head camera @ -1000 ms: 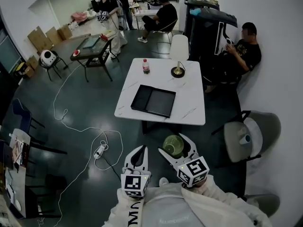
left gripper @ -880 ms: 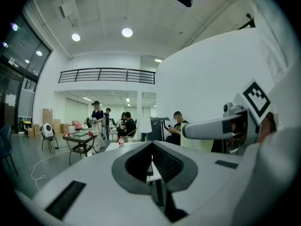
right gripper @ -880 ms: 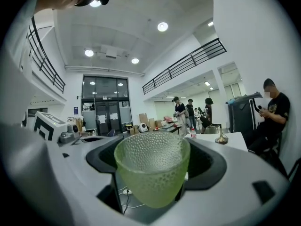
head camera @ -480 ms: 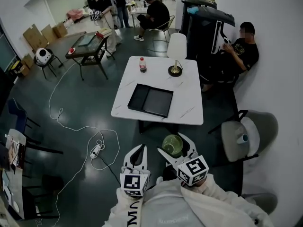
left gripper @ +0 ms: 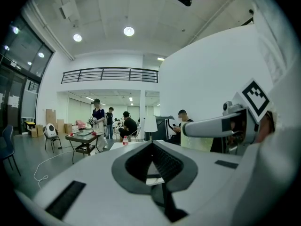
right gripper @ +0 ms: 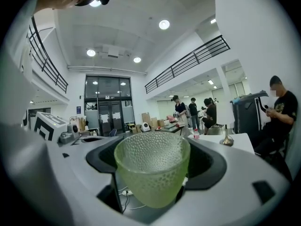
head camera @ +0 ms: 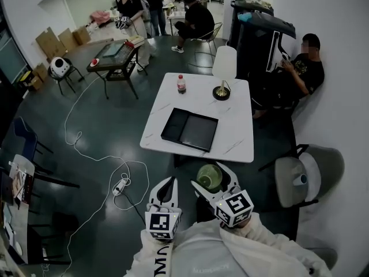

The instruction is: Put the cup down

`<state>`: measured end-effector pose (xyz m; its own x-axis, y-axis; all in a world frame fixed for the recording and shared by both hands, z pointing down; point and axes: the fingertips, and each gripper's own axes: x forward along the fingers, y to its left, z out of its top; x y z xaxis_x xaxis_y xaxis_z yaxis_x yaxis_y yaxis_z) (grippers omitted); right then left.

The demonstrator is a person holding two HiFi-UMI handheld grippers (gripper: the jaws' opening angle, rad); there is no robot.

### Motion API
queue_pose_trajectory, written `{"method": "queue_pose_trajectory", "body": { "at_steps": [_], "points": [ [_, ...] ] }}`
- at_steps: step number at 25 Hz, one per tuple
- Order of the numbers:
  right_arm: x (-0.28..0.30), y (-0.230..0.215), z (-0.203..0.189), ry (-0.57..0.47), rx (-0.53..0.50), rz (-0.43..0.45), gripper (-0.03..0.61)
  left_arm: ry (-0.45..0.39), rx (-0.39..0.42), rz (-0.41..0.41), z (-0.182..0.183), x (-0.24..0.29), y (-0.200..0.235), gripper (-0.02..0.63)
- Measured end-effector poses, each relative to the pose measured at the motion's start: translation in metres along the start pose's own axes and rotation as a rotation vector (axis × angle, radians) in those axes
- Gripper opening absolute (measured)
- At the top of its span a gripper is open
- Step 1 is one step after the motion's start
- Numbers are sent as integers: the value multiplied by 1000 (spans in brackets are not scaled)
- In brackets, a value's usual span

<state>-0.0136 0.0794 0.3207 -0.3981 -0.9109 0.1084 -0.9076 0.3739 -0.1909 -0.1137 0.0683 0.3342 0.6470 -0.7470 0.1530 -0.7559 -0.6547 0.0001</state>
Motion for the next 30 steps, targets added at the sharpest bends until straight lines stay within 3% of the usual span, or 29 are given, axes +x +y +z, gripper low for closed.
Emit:
{"method": "queue_pose_trajectory", "body": {
  "at_steps": [16,30],
  "points": [
    [56,-70,3,-6,20,-46,402,50,42,-6,-1,82,27,11],
    [124,-121,13,16,23,-24,402,83,35,7,-1,156,65,11]
  ]
}}
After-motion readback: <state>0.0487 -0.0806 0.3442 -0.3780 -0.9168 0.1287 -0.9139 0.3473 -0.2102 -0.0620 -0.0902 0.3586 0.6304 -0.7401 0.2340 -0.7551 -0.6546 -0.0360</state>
